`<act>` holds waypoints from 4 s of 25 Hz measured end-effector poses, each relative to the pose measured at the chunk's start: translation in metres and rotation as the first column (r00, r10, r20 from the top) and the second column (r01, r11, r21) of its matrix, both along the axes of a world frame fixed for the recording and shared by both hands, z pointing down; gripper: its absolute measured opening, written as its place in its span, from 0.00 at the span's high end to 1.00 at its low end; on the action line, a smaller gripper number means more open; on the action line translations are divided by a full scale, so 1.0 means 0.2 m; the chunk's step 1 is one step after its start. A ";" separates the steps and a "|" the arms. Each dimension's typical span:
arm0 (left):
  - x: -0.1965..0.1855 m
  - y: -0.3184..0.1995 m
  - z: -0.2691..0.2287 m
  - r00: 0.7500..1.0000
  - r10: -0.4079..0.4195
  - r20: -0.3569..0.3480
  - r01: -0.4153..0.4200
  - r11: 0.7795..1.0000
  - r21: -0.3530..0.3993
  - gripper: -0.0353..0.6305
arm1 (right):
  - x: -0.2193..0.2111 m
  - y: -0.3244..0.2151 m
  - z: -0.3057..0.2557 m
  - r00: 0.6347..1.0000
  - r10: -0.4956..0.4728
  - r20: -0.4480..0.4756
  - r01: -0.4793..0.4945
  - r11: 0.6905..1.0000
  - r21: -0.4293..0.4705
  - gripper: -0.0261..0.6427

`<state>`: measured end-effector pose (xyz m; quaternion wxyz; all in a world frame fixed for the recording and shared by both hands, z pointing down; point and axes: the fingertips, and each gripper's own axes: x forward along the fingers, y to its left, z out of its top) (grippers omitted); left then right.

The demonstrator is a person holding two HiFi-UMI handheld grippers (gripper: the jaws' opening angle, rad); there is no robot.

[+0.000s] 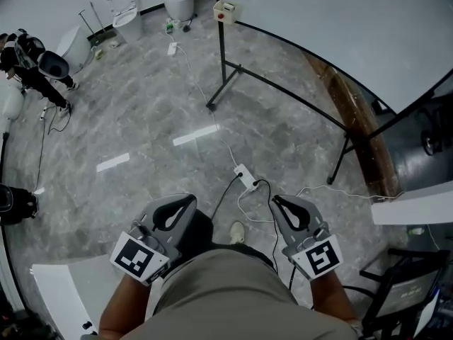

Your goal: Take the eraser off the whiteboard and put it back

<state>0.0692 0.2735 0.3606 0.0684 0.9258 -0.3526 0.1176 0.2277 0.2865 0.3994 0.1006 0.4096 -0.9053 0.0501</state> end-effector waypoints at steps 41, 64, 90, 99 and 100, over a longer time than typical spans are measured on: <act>-0.87 -2.30 0.17 0.995 0.066 -0.078 -0.068 0.997 -0.023 0.94 | -0.77 -2.74 0.10 0.981 0.115 -0.158 -0.103 0.991 0.083 0.90; -0.57 -3.32 0.04 0.993 -0.116 -0.032 0.115 0.992 -0.053 0.92 | -0.31 -4.44 0.33 0.962 0.000 -0.275 0.022 0.997 0.078 0.72; -0.59 -3.42 0.09 0.983 -0.181 -0.013 0.179 0.981 -0.079 0.92 | -0.34 -4.69 0.59 0.939 -0.115 -0.324 0.115 0.993 -0.020 0.72; -0.63 -3.34 0.08 0.986 -0.164 -0.028 0.162 0.984 -0.069 0.92 | -0.33 -4.65 0.42 0.945 -0.077 -0.318 0.091 0.995 0.030 0.72; -0.64 -3.32 0.09 0.986 -0.161 -0.032 0.159 0.985 -0.068 0.92 | -0.32 -4.63 0.41 0.945 -0.071 -0.319 0.086 0.996 0.032 0.72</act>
